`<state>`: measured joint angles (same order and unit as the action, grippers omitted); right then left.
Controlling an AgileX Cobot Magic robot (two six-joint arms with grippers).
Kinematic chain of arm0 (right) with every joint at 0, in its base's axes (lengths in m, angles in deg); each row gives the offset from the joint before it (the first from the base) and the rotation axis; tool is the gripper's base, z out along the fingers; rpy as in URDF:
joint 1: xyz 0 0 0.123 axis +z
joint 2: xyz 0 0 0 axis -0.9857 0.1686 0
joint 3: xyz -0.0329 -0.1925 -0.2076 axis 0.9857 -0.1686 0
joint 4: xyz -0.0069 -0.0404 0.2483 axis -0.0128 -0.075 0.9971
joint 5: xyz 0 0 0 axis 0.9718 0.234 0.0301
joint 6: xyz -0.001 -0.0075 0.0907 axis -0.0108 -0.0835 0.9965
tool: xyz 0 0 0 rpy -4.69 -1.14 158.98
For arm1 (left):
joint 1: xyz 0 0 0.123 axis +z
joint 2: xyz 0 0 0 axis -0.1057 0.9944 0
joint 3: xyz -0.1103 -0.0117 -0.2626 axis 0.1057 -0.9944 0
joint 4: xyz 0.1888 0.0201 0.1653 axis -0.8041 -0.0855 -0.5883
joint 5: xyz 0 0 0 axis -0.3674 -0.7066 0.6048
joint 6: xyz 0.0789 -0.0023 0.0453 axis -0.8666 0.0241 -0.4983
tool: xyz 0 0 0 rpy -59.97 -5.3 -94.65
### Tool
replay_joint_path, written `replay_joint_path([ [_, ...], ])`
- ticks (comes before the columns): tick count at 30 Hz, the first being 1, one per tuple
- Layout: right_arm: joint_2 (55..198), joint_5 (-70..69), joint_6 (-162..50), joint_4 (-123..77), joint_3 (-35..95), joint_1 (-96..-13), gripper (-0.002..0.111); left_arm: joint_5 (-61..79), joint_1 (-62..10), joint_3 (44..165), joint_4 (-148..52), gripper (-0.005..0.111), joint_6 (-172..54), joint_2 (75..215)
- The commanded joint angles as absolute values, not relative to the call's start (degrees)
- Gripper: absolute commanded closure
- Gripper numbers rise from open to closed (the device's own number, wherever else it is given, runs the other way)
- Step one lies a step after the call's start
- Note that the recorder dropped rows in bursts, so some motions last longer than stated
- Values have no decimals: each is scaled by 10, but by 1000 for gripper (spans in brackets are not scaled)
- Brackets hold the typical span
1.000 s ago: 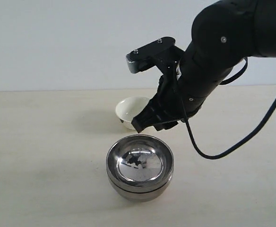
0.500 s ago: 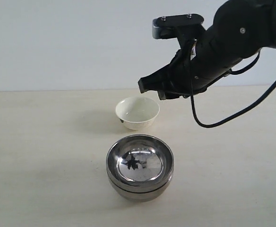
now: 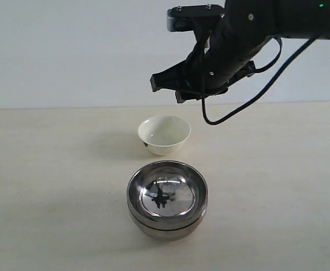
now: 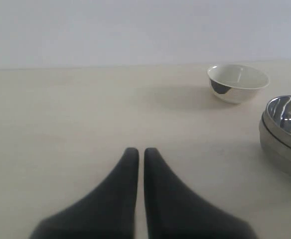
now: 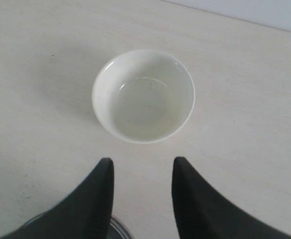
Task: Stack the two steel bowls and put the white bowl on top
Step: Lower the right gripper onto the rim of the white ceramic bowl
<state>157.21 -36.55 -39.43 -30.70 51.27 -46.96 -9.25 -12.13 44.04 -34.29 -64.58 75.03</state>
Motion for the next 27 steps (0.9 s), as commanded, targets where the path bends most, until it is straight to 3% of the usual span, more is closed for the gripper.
replay_joint_path([
  [1,1611,-370,-393,-314,556,-475,74,-92,-120,438,-343,103,-642,749],
  [11,1774,-419,-408,-311,725,-517,74,-92,-120,438,-343,103,-642,749],
  [27,1889,-393,-421,-299,791,-524,74,-92,-120,438,-343,103,-642,749],
])
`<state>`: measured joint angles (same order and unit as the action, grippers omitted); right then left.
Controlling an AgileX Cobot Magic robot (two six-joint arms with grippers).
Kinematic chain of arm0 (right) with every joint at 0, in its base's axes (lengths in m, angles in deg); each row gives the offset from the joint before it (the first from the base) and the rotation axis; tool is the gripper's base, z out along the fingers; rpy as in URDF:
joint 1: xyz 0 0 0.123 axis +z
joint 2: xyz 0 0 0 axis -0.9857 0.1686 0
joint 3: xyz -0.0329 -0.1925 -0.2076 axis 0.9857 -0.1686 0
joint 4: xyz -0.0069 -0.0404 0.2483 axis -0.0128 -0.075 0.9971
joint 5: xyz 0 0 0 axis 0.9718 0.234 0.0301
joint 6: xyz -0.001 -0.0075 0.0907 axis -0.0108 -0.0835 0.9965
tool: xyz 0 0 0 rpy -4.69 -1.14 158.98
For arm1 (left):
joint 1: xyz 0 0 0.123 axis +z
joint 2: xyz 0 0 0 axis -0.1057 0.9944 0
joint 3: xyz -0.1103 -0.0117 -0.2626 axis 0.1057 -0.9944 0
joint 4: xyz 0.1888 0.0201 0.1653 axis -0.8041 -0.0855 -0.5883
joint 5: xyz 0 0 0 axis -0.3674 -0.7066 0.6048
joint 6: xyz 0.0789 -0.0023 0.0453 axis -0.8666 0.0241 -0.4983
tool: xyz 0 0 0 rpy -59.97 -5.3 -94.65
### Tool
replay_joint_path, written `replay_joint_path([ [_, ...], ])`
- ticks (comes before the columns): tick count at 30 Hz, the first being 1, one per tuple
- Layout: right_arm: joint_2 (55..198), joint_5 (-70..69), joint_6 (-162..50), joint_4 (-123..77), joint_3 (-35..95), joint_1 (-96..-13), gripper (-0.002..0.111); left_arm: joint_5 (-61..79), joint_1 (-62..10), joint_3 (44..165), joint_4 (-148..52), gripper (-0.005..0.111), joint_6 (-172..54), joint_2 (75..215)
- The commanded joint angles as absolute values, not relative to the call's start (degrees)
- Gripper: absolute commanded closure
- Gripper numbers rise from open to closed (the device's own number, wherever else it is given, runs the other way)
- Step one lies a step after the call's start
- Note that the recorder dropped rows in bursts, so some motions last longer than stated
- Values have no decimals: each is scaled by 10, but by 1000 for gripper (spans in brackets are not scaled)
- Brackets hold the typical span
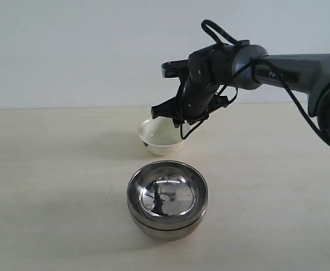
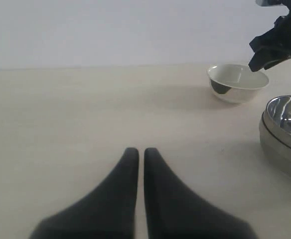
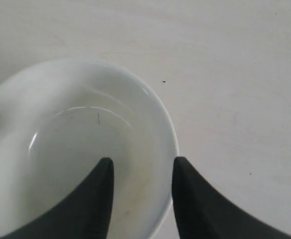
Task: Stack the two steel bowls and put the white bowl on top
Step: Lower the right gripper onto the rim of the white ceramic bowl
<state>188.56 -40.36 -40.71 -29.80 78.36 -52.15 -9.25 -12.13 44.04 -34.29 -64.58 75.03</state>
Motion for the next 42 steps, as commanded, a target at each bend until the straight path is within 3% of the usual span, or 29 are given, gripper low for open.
replay_joint_path([
  [1,1891,-393,-422,-299,791,-524,74,-92,-120,438,-343,103,-642,749],
  [15,1929,-377,-429,-298,791,-533,75,-92,-120,438,-343,103,-642,749],
  [30,1878,-405,-430,-299,794,-533,74,-92,-120,438,-343,103,-642,749],
  [36,1878,-407,-428,-301,795,-535,53,-92,-120,438,-343,103,-642,749],
  [42,1878,-418,-428,-301,795,-552,63,-92,-120,438,-343,103,-642,749],
])
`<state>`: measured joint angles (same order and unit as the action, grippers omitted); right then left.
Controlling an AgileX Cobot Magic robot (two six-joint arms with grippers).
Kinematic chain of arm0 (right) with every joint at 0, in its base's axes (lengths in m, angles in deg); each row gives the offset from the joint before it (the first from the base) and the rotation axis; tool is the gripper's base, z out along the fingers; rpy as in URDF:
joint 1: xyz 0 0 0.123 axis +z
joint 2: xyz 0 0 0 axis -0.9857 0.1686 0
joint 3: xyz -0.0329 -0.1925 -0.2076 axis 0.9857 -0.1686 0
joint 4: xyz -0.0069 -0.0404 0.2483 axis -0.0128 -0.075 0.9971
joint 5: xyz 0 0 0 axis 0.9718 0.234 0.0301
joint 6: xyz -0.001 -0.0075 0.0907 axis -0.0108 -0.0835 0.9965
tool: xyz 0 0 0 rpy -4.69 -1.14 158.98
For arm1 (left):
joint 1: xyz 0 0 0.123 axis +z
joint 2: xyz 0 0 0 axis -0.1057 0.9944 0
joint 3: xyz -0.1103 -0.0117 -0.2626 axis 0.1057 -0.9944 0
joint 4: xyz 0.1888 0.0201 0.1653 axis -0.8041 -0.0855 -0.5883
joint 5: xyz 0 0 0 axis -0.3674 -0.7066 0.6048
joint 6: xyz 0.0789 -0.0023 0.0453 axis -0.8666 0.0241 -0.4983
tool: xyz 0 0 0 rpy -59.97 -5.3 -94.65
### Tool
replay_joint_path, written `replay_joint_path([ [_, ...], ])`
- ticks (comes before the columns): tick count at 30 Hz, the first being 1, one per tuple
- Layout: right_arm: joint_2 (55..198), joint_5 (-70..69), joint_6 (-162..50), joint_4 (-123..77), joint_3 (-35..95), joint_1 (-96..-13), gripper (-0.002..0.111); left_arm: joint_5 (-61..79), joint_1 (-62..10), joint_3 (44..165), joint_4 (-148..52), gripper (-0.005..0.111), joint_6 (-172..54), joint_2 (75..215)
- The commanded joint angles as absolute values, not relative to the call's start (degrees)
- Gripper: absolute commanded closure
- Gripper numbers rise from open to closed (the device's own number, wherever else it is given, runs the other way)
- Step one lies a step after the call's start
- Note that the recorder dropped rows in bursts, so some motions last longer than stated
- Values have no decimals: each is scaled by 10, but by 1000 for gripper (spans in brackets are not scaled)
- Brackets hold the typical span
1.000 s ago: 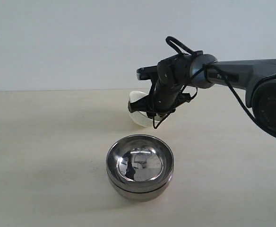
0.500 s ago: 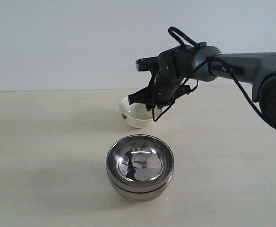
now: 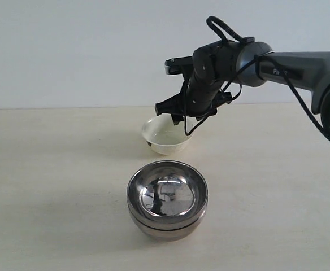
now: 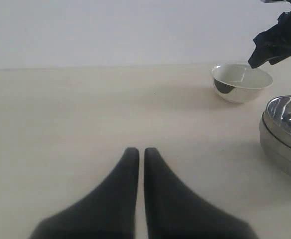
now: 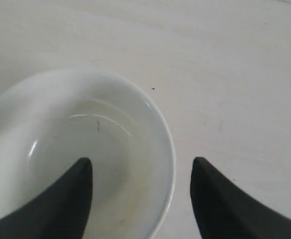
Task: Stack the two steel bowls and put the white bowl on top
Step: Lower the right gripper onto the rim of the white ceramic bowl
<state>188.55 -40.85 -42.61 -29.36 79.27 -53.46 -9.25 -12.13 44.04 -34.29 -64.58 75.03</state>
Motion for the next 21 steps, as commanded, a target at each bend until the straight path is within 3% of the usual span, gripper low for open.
replay_joint_path([
  [1,1879,-419,-428,-301,795,-555,65,-92,-120,438,-343,103,-642,749],
  [21,1914,-397,-455,-251,795,-560,65,-92,-120,438,-343,103,-642,749],
])
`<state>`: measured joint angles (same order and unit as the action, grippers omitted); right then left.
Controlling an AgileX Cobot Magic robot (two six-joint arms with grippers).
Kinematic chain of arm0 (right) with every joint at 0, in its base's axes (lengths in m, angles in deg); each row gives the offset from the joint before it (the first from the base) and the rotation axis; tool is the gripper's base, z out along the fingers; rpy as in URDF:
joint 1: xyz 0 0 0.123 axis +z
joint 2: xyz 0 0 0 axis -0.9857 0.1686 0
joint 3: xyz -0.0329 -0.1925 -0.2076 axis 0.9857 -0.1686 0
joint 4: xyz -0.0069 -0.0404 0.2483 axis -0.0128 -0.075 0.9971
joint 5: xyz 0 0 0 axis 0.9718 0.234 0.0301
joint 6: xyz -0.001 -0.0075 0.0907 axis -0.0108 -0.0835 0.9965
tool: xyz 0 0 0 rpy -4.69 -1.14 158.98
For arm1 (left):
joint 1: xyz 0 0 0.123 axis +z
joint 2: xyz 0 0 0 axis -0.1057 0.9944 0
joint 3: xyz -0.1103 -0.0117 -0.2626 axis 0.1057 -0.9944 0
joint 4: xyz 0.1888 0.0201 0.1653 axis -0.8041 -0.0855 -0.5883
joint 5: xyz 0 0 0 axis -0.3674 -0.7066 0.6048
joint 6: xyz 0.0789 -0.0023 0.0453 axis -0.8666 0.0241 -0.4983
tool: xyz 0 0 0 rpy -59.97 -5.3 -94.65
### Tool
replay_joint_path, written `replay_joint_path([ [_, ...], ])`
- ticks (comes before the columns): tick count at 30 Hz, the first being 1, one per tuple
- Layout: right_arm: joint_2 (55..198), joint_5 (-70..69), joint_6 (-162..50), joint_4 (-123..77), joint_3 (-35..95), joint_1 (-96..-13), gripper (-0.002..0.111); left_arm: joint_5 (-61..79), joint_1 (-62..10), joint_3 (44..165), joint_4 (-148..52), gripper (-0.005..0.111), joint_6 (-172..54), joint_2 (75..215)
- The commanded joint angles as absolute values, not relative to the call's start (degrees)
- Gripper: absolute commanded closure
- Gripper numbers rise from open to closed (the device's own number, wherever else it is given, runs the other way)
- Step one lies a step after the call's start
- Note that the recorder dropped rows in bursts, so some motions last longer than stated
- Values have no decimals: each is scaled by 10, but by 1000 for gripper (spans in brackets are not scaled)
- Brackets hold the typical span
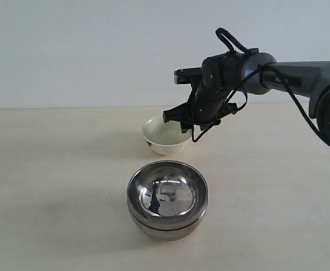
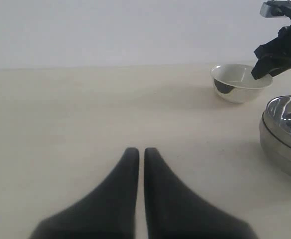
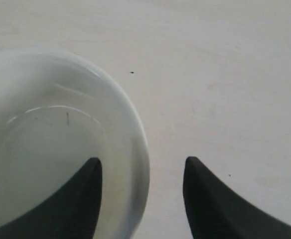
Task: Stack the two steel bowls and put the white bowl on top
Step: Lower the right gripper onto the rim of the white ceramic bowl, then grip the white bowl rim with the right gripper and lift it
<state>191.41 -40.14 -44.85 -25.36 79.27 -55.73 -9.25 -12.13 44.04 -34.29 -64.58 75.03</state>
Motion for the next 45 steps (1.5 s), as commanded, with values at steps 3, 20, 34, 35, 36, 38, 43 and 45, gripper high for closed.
replay_joint_path([
  [3,1923,-396,-457,-244,795,-560,65,-92,-120,438,-343,103,-642,749],
  [20,1932,-375,-467,-222,795,-560,108,-92,-120,438,-343,103,-642,749],
  [34,1898,-398,-477,-132,795,-565,108,-92,-120,438,-343,103,-642,749],
  [35,1893,-405,-480,-132,795,-565,108,-92,-120,438,-343,103,-642,749],
  [36,1886,-410,-483,-132,795,-565,108,-92,-120,438,-343,103,-642,749],
  [38,1874,-424,-485,-132,795,-565,108,-92,-120,438,-343,103,-642,749],
  [43,1850,-453,-489,-129,795,-565,108,-92,-120,438,-343,103,-642,749],
  [45,1837,-457,-499,-116,786,-565,108,-92,-120,438,-343,103,-642,749],
])
